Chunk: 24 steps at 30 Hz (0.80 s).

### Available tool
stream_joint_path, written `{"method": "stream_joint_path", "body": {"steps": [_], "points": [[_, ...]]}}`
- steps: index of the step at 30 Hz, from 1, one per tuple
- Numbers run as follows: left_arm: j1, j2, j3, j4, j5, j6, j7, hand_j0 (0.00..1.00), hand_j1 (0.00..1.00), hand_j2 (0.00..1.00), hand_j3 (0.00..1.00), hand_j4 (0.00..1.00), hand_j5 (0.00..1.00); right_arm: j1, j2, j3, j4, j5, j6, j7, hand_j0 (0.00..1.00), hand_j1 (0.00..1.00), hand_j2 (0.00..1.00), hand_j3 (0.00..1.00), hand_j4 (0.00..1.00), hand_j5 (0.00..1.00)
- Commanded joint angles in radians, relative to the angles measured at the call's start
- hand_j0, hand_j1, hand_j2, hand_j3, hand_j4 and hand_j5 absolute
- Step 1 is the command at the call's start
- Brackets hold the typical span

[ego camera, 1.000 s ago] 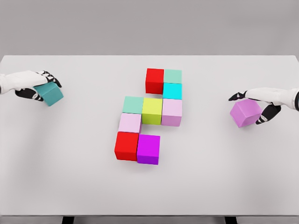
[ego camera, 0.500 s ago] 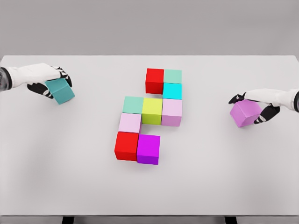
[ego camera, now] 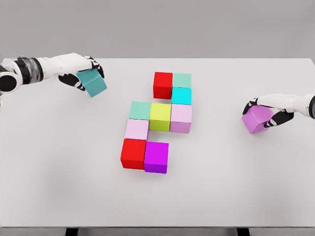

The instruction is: Assemble the squares on the desktop into the number 2

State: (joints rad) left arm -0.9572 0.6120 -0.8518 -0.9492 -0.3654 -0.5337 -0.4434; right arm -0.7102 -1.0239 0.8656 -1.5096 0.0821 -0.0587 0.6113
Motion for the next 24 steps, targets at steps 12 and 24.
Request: {"method": "stream_joint_path", "body": {"steps": [12,24], "points": [[-0.046,-0.189,0.0,0.158,0.003,0.073,0.002,0.55,0.55,0.55,0.55,0.55,0.55,-0.017,-0.015,-0.01,-0.006,-0.002,-0.141,0.0,0.65,0.65,0.65,0.65,0.65,0.65],[-0.061,-0.236,-0.004,0.184,0.01,0.198,0.08,0.53,0.53,0.53,0.53,0.53,0.53,-0.025,-0.033,-0.008,-0.037,-0.002,-0.329,0.0,0.65,0.65,0.65,0.65,0.65,0.65]]}}
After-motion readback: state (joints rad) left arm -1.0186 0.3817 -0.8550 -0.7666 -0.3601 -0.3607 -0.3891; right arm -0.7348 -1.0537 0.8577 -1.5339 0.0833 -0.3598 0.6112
